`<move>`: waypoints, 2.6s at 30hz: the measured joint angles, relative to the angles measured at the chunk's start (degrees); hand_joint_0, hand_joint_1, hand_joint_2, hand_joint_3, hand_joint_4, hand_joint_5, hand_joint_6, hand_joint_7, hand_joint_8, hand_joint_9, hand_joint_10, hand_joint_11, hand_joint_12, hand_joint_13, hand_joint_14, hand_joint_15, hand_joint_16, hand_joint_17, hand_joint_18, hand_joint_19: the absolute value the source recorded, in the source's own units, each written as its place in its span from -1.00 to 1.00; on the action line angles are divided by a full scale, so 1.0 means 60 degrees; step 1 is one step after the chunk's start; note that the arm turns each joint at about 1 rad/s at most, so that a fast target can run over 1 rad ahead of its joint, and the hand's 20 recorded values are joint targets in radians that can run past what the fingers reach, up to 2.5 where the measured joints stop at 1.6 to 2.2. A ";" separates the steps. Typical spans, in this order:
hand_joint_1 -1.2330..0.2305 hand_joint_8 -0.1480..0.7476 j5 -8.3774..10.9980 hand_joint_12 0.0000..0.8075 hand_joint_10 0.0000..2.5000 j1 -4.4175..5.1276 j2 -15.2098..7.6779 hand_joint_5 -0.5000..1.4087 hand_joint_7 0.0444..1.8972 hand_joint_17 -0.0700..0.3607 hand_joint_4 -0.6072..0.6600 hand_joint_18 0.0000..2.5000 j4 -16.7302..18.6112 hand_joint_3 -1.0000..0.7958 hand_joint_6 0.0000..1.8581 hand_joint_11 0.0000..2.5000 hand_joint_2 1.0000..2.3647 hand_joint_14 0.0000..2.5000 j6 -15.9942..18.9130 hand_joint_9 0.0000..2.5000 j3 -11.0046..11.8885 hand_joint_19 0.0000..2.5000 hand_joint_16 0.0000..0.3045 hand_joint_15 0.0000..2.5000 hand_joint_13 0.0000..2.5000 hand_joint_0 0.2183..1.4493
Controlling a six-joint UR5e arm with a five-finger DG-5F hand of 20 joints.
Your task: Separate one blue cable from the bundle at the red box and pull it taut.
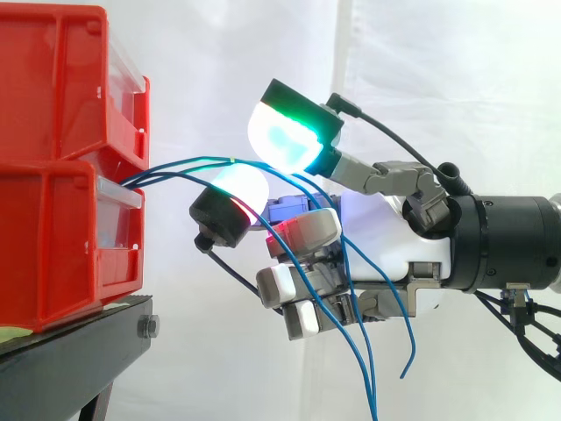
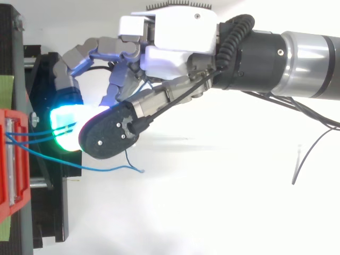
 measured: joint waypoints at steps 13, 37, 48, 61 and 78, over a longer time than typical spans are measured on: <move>-0.32 0.04 -0.0011 0.03 -0.98 0.0000 0.0000 -0.61 0.25 -0.17 0.01 -0.23 -0.0001 -0.23 -0.16 0.05 -0.98 -0.98 0.0001 -0.01 0.0008 -0.38 -0.68 -0.45 -0.14 -0.36; -0.33 0.07 -0.0040 0.06 -0.98 0.0013 0.0000 -0.64 0.13 -0.16 0.10 -0.23 -0.0008 -0.44 -0.08 0.03 -1.00 -0.98 -0.0001 -0.05 0.0009 -0.40 -0.68 -0.46 -0.16 -0.48; -0.27 0.05 -0.0040 0.03 -0.98 0.0014 0.0000 -0.63 0.16 -0.18 0.09 -0.24 -0.0016 -0.44 -0.11 0.03 -1.00 -0.98 0.0002 -0.04 0.0014 -0.39 -0.69 -0.45 -0.16 -0.38; -0.26 0.04 -0.0040 0.03 -0.98 0.0019 0.0000 -0.63 0.18 -0.18 0.06 -0.23 -0.0016 -0.31 -0.10 0.02 -0.99 -0.98 -0.0006 -0.03 0.0025 -0.37 -0.69 -0.45 -0.16 -0.35; -0.20 0.05 -0.0024 0.04 -0.98 0.0043 0.0000 -0.64 0.15 -0.16 0.08 -0.24 -0.0002 -0.16 -0.12 0.02 -0.97 -0.98 -0.0006 -0.07 0.0034 -0.37 -0.68 -0.45 -0.20 -0.38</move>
